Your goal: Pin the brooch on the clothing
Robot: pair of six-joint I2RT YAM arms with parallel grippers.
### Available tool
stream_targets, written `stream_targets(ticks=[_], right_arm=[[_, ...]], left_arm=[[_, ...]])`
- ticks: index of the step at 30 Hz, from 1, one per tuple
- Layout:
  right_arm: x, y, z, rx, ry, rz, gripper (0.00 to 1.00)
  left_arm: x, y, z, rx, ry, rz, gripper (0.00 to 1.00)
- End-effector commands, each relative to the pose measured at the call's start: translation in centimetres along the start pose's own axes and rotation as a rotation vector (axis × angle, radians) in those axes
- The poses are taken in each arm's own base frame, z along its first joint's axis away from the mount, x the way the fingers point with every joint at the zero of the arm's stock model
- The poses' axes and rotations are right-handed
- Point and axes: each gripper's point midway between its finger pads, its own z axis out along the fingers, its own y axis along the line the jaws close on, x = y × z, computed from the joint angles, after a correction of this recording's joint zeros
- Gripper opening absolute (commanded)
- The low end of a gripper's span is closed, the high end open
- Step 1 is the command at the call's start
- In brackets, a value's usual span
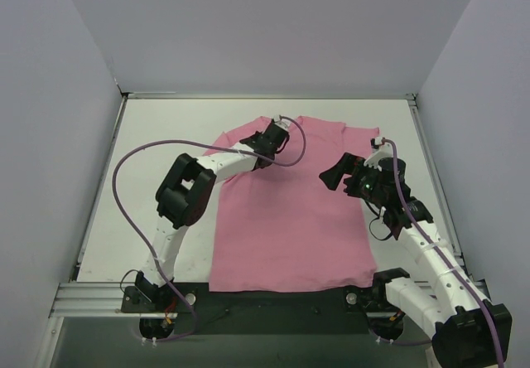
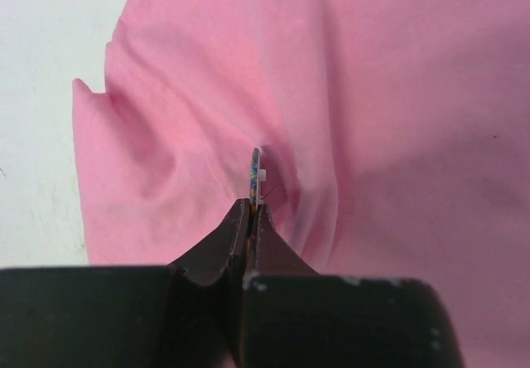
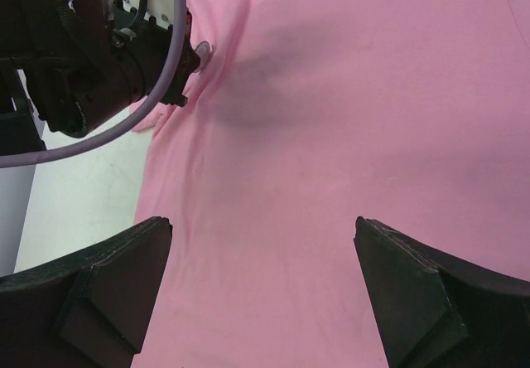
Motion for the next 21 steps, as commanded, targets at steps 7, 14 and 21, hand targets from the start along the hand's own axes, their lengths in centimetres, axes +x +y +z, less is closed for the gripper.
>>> stream_targets(ticks=[7, 14, 21], right_arm=[[-0.5, -0.2, 0.1, 0.0, -0.018, -0.002, 1.0], [-0.5, -0.4, 0.3, 0.01, -0.013, 0.001, 1.0], [-0.3, -0.6, 0.4, 0.012, -0.008, 0.001, 1.0]], left_arm=[[-0.6, 0.7, 1.1, -0.065, -0.077, 0.09, 0.0], [-1.5, -1.1, 0.3, -0.033, -0.121, 0.114, 0.0], [-3.0, -2.6, -0.8, 0.001, -0.167, 0.116, 0.0]])
